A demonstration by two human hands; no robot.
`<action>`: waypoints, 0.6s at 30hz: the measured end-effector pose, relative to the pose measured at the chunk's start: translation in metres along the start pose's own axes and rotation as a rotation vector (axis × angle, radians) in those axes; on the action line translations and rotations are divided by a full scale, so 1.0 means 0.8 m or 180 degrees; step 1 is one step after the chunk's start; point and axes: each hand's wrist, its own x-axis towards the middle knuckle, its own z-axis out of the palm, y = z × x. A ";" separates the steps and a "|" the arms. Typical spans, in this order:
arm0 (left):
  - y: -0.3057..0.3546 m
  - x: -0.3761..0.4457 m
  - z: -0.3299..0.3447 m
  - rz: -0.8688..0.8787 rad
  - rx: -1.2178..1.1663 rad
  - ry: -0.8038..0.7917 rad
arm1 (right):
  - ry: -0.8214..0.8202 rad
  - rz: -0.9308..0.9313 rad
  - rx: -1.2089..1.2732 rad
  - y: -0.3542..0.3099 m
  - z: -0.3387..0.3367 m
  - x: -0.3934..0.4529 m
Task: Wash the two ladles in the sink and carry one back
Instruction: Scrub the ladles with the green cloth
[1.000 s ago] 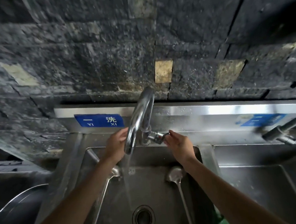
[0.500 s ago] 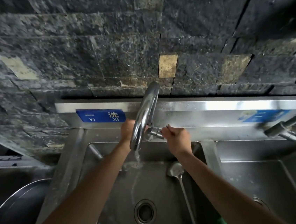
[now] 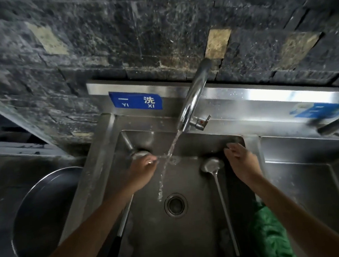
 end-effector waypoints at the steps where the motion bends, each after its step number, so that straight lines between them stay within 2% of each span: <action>1: -0.027 -0.018 -0.002 -0.0227 0.0046 0.0017 | 0.0098 0.0072 -0.0158 0.027 -0.004 -0.017; 4: -0.104 -0.068 0.004 -0.0690 0.0346 0.0012 | 0.0468 0.0359 -0.0593 0.106 -0.017 -0.075; 7: -0.160 -0.098 0.016 -0.1045 0.0641 0.0053 | 0.0636 0.0820 -0.0652 0.158 -0.023 -0.122; 11: -0.187 -0.123 0.034 -0.1113 0.0813 0.0132 | 0.0154 0.1286 -0.0497 0.186 -0.015 -0.157; 18: -0.197 -0.152 0.058 -0.1598 0.0570 0.0001 | 0.0117 0.1475 -0.0271 0.196 -0.003 -0.170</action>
